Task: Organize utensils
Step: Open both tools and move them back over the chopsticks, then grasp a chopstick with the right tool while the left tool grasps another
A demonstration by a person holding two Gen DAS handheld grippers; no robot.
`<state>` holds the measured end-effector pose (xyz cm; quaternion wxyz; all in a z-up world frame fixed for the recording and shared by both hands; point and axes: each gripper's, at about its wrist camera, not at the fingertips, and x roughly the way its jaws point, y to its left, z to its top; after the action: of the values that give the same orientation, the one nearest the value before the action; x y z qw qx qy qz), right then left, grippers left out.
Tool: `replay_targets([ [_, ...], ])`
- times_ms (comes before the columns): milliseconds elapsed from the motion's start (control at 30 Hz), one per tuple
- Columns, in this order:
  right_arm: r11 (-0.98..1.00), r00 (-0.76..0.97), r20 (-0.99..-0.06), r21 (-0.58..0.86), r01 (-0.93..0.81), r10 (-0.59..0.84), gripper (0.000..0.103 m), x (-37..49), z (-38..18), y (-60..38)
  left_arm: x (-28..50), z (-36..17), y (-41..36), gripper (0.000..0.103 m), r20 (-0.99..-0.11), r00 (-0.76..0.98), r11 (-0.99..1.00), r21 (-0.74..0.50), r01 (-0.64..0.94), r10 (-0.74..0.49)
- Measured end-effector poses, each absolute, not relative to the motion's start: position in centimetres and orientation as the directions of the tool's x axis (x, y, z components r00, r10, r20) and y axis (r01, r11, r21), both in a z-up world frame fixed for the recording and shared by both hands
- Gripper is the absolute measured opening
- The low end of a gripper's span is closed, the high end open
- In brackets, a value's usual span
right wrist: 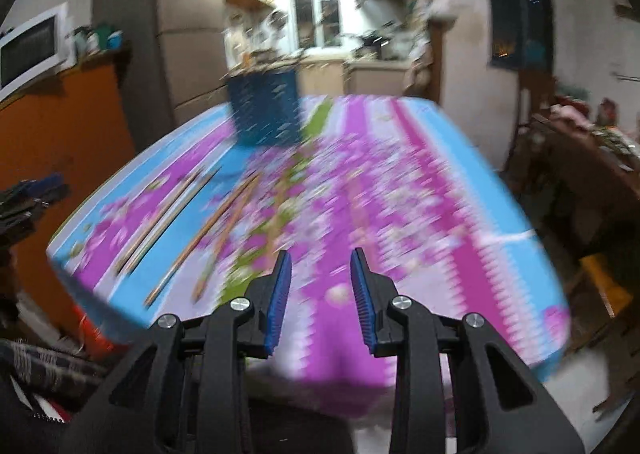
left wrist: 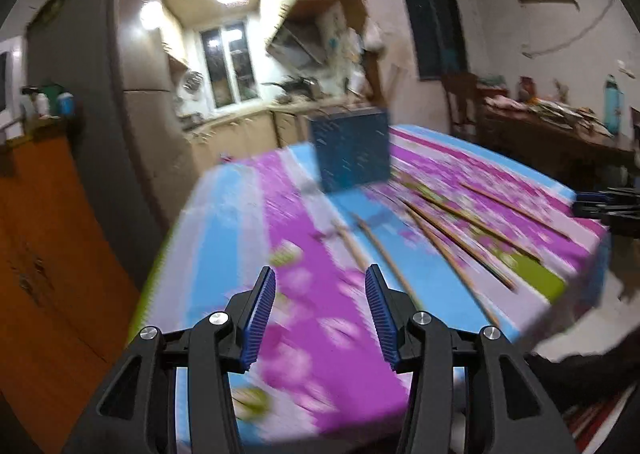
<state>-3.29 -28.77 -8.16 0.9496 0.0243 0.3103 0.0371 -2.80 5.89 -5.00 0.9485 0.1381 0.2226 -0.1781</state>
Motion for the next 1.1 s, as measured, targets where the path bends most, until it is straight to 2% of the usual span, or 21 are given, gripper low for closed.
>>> replay_targets([
  [267,0.973,0.781,-0.59,0.033,-0.229,0.204,0.029,-3.2,-10.9,-21.6,-4.6,-9.9,3.7,0.048,-0.554,0.765,0.89,0.088,0.447,-0.329],
  [333,0.97,0.781,-0.589,0.021,-0.242,0.208,0.029,-3.0,-11.4,-20.7,-4.7,-10.6,2.8,0.048,-0.55,0.771,0.887,0.112,0.447,-0.319],
  [467,0.969,0.786,-0.586,-0.004,-0.246,0.197,0.029,-2.4,-12.0,-19.7,-4.4,-11.7,1.4,0.048,-0.541,0.792,0.89,0.159,0.428,-0.284],
  [600,0.971,0.795,-0.579,-0.026,-0.239,0.181,0.028,-2.3,-12.4,-19.1,-3.4,-12.6,0.9,0.04,-0.55,0.803,0.895,0.206,0.396,-0.229],
  [700,0.972,0.802,-0.574,-0.043,-0.231,0.165,0.027,-2.2,-12.6,-18.8,-3.0,-12.8,1.2,0.038,-0.552,0.803,0.908,0.181,0.379,-0.225],
  [833,0.975,0.796,-0.587,-0.046,-0.217,0.15,0.02,-1.8,-13.2,-18.7,-2.7,-13.0,1.4,0.038,-0.538,0.813,0.918,0.165,0.36,-0.222],
  [1100,0.982,0.821,-0.562,-0.074,-0.172,0.102,0.02,-1.9,-13.4,-18.3,-2.8,-13.3,1.3,0.032,-0.512,0.832,0.923,0.173,0.344,-0.214],
])
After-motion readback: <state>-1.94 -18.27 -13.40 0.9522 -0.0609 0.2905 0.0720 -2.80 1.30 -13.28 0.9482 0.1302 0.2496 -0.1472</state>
